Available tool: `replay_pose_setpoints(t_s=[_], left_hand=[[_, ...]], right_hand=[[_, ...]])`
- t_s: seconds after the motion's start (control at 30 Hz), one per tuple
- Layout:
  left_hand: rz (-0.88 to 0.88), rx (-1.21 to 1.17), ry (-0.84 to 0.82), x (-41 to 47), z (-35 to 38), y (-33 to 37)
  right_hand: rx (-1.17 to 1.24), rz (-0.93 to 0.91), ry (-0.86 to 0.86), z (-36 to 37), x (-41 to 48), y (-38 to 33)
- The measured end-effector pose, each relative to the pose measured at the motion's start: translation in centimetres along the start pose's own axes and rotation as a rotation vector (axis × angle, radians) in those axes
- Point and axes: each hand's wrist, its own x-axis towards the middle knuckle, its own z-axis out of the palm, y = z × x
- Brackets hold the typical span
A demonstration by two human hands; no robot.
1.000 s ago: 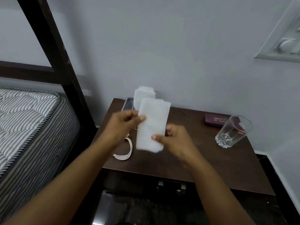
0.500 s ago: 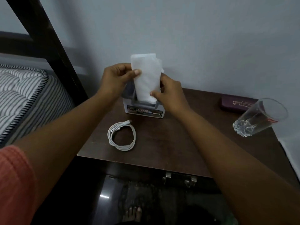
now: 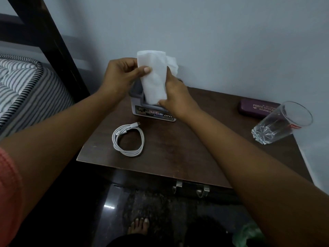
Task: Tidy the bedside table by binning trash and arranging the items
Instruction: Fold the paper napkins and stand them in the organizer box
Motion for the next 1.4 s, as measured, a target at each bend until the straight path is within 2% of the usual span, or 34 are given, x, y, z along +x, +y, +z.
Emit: replay_pose_setpoints(t_s=[0.1, 0.2, 0.33, 0.5, 0.73, 1.0, 1.2, 1.4], left_hand=[[0.019, 0.066, -0.02, 0.2, 0.1, -0.4], [0.036, 0.111, -0.054, 0.5, -0.2, -0.5], [0.018, 0.173, -0.081, 0.7, -0.3, -0.9], [0.01, 0.222, -0.099, 0.5, -0.1, -1.4], [-0.028, 0.232, -0.035, 0.2, -0.6, -2.7], [-0.002, 0.29, -0.009, -0.3, 0.3, -1.7], [-0.055, 0.333, 0.037, 0.0, 0.6, -2.3], [-0.017, 0.263, 0.111, -0.2, 0.6, -2.3]], right_hand=[[0.05, 0.064, -0.007, 0.2, -0.1, 0.1], [0.177, 0.159, 0.087, -0.3, 0.3, 0.5], [0.015, 0.193, 0.094, -0.7, 0.3, 0.9], [0.015, 0.203, 0.067, 0.7, -0.1, 1.0], [0.208, 0.247, 0.161, -0.2, -0.3, 1.1], [0.238, 0.226, 0.173, 0.0, -0.6, 0.9], [0.205, 0.235, 0.166, 0.2, -0.6, 0.7], [0.309, 0.263, 0.265, 0.3, -0.8, 0.9]])
